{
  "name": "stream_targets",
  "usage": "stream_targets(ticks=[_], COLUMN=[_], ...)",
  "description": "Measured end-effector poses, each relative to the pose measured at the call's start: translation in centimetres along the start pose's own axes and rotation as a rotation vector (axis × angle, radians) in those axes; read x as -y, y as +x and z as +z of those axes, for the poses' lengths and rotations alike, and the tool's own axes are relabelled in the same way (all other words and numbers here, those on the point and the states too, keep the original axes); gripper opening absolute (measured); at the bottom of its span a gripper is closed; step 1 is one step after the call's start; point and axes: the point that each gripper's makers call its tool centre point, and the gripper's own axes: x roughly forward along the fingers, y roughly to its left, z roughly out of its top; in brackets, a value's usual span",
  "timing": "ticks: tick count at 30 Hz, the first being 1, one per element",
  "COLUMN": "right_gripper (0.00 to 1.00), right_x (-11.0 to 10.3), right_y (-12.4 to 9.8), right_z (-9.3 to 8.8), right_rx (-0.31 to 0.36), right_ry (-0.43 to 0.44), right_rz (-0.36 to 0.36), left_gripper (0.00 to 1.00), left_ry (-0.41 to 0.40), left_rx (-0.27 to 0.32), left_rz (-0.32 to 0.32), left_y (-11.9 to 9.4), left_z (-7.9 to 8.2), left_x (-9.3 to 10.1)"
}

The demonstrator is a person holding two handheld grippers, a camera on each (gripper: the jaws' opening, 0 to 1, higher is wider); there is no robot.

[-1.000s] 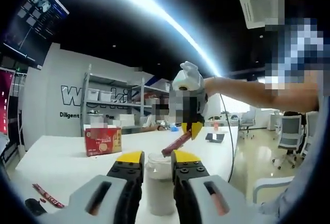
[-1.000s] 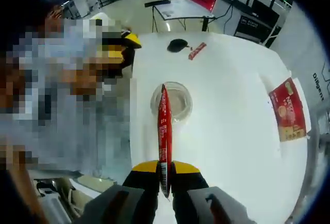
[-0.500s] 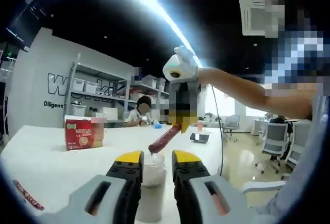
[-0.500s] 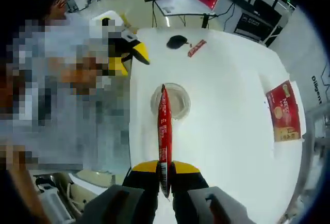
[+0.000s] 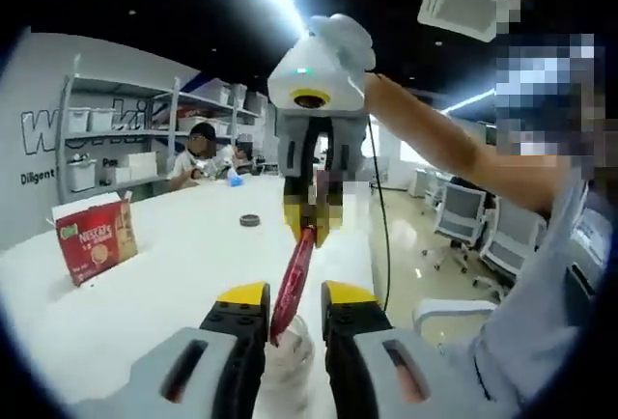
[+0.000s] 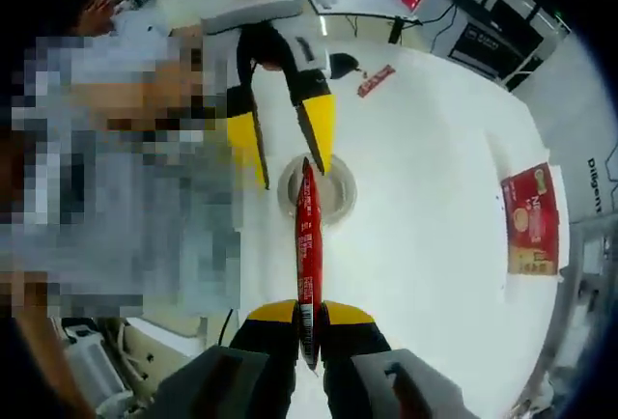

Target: Tear open the coffee pouch, take out the coffee, and pour the coffee from the pouch into the cup

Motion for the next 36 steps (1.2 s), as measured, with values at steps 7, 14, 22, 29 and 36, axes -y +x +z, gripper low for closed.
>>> stream_targets(ticks=[7,14,22,29,36], right_gripper=[0.09,0.09,0.09,0.09,0.09], right_x=[-0.5,-1.0,-0.7,-0.9,-0.8], right_y=[-0.2,0.0,-0.1,-0.6,-1.1], right_z=[0.4,0.3,0.1,0.4,0.1], right_rx=[-0.029,-0.068,-0.114,-0.135,-0.137], right_ry=[-0.007,-0.009,-0.006,-0.017,-0.014], right_rz=[0.005,0.023,0.018,0.009,0.004], left_gripper=[0.22,0.19,0.22,0.23,0.16], left_ry=[0.062,0.088,0.117,0.099,0.069], left_rx=[-0.092,-0.091,-0.105,-0.107,-0.082], left_rz=[-0.059,-0.114,-0.148,-0.143,-0.158], left_y=[1.8,2.0,2.5,2.6,2.7], left_z=[0.1,0.3,-0.3,-0.6,-0.3], left_x=[-0.1,0.9,1.8,1.5,1.5])
